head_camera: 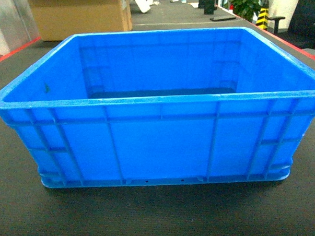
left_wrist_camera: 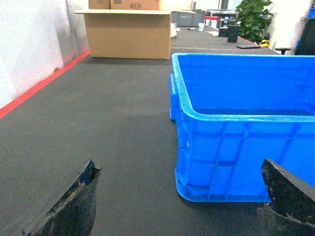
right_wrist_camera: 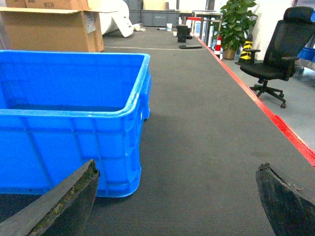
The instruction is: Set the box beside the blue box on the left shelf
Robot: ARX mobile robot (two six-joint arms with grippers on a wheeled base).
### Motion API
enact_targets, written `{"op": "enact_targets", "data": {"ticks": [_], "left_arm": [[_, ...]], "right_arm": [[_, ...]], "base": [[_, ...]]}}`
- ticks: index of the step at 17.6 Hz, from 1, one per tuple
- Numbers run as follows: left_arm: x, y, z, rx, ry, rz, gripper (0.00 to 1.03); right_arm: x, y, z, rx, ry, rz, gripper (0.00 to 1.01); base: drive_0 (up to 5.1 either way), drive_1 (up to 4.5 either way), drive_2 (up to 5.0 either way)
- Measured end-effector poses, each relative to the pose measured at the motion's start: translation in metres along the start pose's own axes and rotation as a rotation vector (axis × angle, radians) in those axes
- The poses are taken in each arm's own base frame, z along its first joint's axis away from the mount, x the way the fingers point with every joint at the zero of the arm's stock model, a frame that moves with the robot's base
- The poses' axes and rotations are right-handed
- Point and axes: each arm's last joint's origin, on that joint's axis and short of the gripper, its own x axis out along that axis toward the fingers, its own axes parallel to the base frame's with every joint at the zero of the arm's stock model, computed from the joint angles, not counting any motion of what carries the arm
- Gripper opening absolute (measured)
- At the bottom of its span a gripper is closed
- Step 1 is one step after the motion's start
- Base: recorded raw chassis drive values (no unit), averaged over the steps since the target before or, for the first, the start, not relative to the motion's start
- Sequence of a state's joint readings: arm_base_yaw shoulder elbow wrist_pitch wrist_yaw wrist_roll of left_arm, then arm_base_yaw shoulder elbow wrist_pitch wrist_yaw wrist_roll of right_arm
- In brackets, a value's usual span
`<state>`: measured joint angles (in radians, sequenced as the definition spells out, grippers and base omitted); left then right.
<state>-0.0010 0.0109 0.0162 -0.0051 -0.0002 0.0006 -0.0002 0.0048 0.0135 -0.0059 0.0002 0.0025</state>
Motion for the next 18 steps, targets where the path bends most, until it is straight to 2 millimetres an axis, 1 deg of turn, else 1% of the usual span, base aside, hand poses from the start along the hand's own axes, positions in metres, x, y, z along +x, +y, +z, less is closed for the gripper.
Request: {"op": "enact_targets", "data": {"ticks": [1, 2, 3, 4, 5, 6, 7, 8, 9, 10, 11, 12, 13, 14, 15, 16, 18], "left_arm": [[0.000, -0.001, -0.003, -0.008, 0.061, 0.066, 0.98], [0.002, -0.004, -0.003, -0.022, 0.136, 0.163, 0.98], [0.003, -0.002, -0.003, -0.022, 0.142, 0.257, 0.98], [0.006, 0.001, 0.005, -0.066, 0.107, 0.312, 0.98], [0.012, 0.002, 0.018, -0.086, 0.083, 0.283, 0.98], [0.024, 0.006, 0.034, -0.113, 0.073, 0.268, 0.98], [0.048, 0.010, 0.061, -0.123, 0.064, 0.230, 0.98], [0.081, 0.010, 0.088, -0.114, 0.094, 0.165, 0.98], [0.113, 0.009, 0.102, -0.117, 0.170, 0.122, 0.98], [0.148, 0.007, 0.107, -0.122, 0.261, 0.090, 0.98], [0.187, 0.005, 0.105, -0.117, 0.351, 0.088, 0.98], [0.213, 0.002, 0.103, -0.109, 0.395, 0.091, 0.98], [0.239, -0.001, 0.099, -0.109, 0.455, 0.081, 0.98], [0.256, -0.004, 0.093, -0.106, 0.506, 0.076, 0.98], [0.270, -0.007, 0.085, -0.099, 0.546, 0.079, 0.98], [0.279, -0.008, 0.075, -0.096, 0.592, 0.078, 0.98], [0.286, -0.011, 0.056, -0.084, 0.656, 0.079, 0.98]], "right_arm": [[0.000, 0.000, -0.002, 0.004, 0.037, -0.022, 0.98], [0.002, 0.004, -0.004, -0.006, 0.214, -0.134, 0.98], [0.005, 0.006, -0.005, -0.024, 0.239, -0.188, 0.98], [0.008, 0.007, 0.000, -0.009, 0.206, -0.225, 0.98], [0.013, 0.009, 0.013, 0.003, 0.165, -0.204, 0.98], [0.025, 0.011, 0.031, 0.014, 0.128, -0.166, 0.98], [0.043, 0.009, 0.051, 0.018, 0.113, -0.150, 0.98], [0.071, 0.008, 0.076, 0.032, 0.146, -0.113, 0.98], [0.106, 0.007, 0.094, 0.051, 0.220, -0.069, 0.98], [0.142, 0.009, 0.099, 0.073, 0.312, -0.031, 0.98], [0.179, 0.012, 0.096, 0.086, 0.397, -0.021, 0.98], [0.212, 0.019, 0.089, 0.097, 0.482, -0.001, 0.98], [0.236, 0.027, 0.084, 0.098, 0.524, 0.017, 0.98], [0.259, 0.033, 0.077, 0.096, 0.563, 0.026, 0.98], [0.274, 0.037, 0.072, 0.095, 0.583, 0.028, 0.98], [0.282, 0.039, 0.067, 0.095, 0.601, 0.028, 0.98], [0.294, 0.040, 0.048, 0.096, 0.653, 0.019, 0.98]], "base": [[0.0, 0.00, 0.0], [0.0, 0.00, 0.0], [0.0, 0.00, 0.0], [0.0, 0.00, 0.0], [0.0, 0.00, 0.0], [0.0, 0.00, 0.0], [0.0, 0.00, 0.0], [0.0, 0.00, 0.0], [0.0, 0.00, 0.0], [0.0, 0.00, 0.0], [0.0, 0.00, 0.0], [0.0, 0.00, 0.0], [0.0, 0.00, 0.0], [0.0, 0.00, 0.0], [0.0, 0.00, 0.0], [0.0, 0.00, 0.0], [0.0, 0.00, 0.0]]}}
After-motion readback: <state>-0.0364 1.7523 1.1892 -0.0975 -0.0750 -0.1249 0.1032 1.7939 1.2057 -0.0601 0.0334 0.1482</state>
